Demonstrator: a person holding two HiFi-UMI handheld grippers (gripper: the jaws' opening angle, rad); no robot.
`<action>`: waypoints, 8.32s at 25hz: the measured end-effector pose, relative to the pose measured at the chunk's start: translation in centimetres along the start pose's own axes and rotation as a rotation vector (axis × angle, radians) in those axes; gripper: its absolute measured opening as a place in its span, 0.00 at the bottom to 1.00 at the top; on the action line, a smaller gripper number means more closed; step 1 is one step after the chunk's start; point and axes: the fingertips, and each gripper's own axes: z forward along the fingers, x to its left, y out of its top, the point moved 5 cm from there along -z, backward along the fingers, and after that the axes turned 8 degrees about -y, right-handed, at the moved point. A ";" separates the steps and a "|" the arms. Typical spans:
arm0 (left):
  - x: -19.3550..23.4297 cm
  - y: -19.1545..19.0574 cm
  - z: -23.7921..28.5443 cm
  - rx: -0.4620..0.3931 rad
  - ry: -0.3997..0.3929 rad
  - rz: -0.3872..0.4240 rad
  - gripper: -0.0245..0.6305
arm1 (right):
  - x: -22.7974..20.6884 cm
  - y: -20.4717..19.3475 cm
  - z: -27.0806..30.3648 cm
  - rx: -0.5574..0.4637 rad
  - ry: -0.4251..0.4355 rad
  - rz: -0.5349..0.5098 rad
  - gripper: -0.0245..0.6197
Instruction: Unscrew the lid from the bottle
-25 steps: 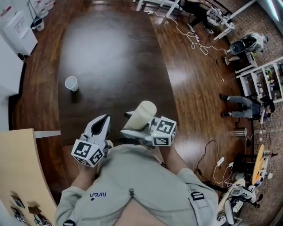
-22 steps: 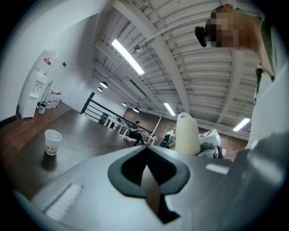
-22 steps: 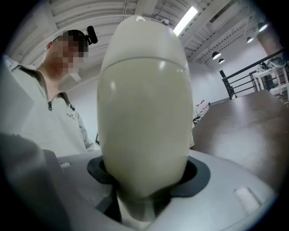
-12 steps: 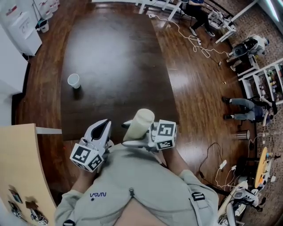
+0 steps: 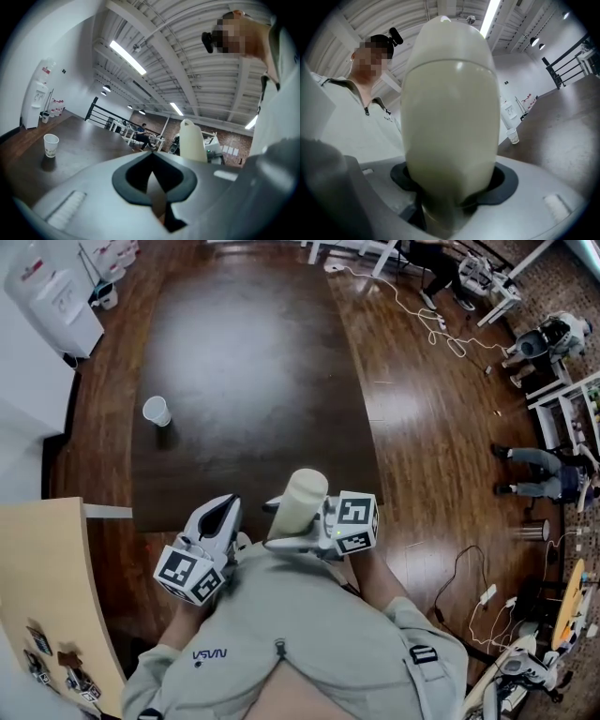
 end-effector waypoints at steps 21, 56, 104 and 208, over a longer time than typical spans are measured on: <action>-2.1 -0.5 2.0 -0.008 0.051 -0.030 0.04 | -0.9 -0.8 -3.0 0.031 0.046 0.026 0.50; -4.7 4.2 6.4 0.070 -0.755 -0.102 0.42 | 0.8 -1.5 -0.6 0.192 0.204 -0.016 0.50; -2.7 4.3 10.4 0.019 -0.255 0.105 0.51 | -6.8 -0.3 1.7 0.293 -0.488 -0.214 0.50; -3.4 7.1 10.7 0.022 -0.510 0.248 0.51 | -6.1 2.6 2.0 0.154 -0.347 -0.241 0.50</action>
